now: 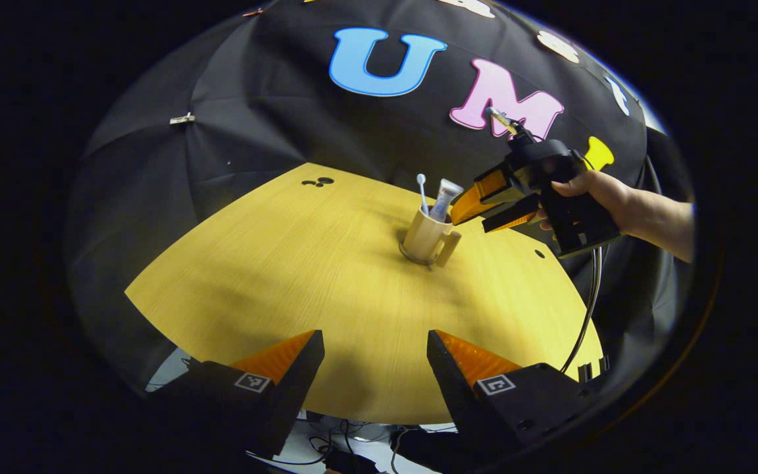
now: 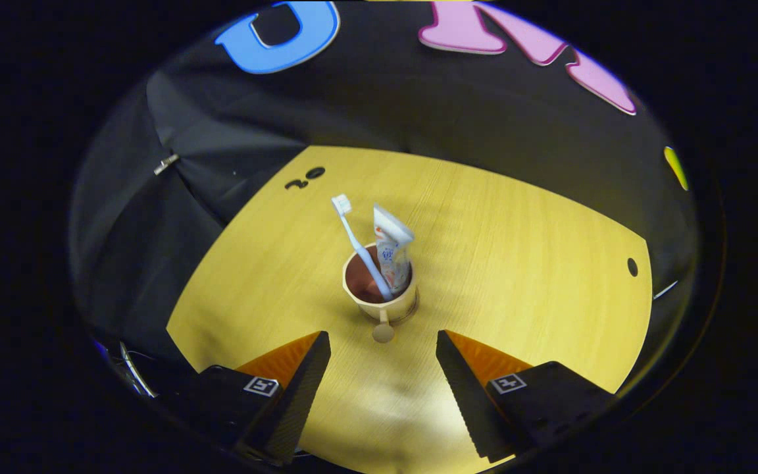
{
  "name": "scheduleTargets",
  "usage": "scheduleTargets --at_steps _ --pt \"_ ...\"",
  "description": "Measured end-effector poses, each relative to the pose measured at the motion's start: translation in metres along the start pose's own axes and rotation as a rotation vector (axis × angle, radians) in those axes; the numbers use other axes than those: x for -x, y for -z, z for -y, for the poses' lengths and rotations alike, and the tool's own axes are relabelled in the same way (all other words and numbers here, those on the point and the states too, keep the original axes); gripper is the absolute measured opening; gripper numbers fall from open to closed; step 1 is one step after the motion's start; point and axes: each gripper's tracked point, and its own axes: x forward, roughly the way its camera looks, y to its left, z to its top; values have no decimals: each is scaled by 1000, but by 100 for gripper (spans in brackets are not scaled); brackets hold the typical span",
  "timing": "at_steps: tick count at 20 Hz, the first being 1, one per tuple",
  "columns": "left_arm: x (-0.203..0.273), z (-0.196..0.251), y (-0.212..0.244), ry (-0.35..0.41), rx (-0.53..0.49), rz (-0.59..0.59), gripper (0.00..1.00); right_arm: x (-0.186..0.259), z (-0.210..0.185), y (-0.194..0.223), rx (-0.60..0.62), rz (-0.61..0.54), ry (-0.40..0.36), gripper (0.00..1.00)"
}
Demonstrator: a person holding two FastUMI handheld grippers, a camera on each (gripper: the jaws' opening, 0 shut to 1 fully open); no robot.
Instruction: Put the toothbrush and toothpaste on the desktop into the cup, then pick up the cup and place it on the coaster on the desktop.
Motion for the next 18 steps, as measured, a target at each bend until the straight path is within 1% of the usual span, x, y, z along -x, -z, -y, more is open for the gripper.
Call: scheduleTargets --at_steps 3,7,8,9,11,14,15,18 --pt "13 17 -27 30 -45 57 98 60 13 -11 -22 151 43 99" --pt "35 42 -83 55 -112 200 98 141 29 -4 -84 361 120 99" --pt "40 48 -93 59 -119 235 92 158 33 0 -100 414 142 98" --pt "48 54 -107 62 -129 277 98 176 34 5 -109 465 157 99" --pt "65 62 -128 55 -151 351 98 212 34 19 -116 557 184 98" --pt "90 71 -143 40 -192 440 98 256 37 45 -138 666 248 98" --pt "95 75 -144 50 -199 461 97 269 40 55 -153 692 275 99" --pt "115 83 -135 92 -195 500 97 298 40 84 -200 760 324 98"
